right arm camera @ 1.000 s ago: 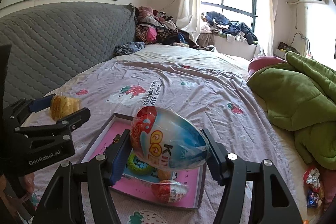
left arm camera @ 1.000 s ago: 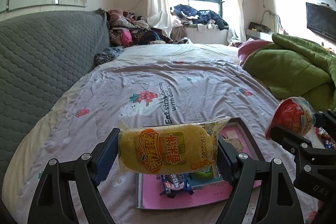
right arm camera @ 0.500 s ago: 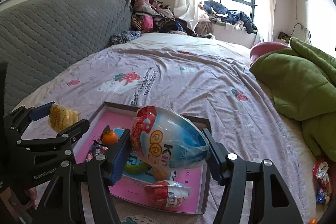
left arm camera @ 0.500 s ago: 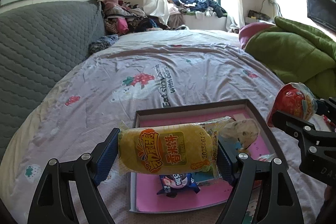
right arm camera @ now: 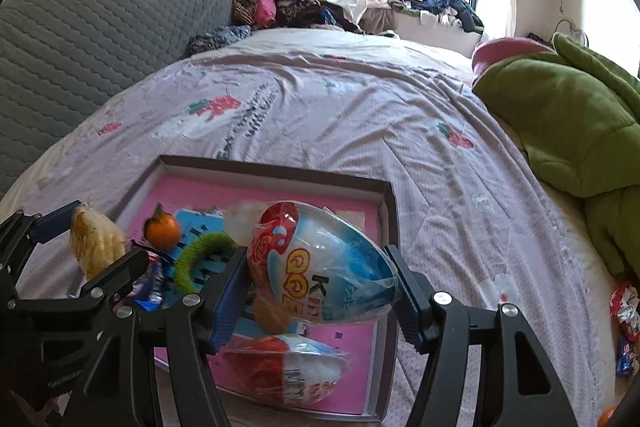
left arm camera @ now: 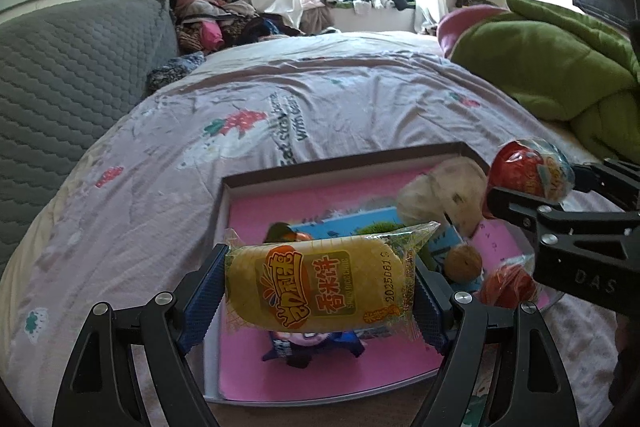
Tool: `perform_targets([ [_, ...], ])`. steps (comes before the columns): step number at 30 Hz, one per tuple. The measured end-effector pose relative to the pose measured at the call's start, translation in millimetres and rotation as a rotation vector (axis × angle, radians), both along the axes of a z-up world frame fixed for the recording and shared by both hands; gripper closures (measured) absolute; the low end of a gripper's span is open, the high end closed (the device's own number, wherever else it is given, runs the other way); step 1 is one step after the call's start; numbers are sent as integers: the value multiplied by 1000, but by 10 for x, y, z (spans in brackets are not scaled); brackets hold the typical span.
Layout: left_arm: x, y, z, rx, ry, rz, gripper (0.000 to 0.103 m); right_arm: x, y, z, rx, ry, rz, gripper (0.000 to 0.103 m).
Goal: Organize objects
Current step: 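Lift and carry the bread pack and Kinder egg over the box with both tools, then lower the Kinder egg into the box and open the right tool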
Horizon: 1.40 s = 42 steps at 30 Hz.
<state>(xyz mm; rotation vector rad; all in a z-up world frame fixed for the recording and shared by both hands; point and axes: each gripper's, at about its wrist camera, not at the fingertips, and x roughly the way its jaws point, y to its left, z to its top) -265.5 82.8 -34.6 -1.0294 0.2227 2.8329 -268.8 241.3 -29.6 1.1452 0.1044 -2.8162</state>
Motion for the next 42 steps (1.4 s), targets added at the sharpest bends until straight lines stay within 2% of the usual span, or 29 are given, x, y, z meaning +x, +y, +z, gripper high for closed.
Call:
perform_targets([
  [11,-11,108,-160,-36,-14,-20,20,-164,65,-280,-6,-62,0,38],
  [26,-89,66,-351,-34,-50,-6,20,-287,-45,-416,37,-97,7,38],
  [42,-114,63,-395,-60,-43,19,20,-398,-138,-549,47,-149,19,38],
])
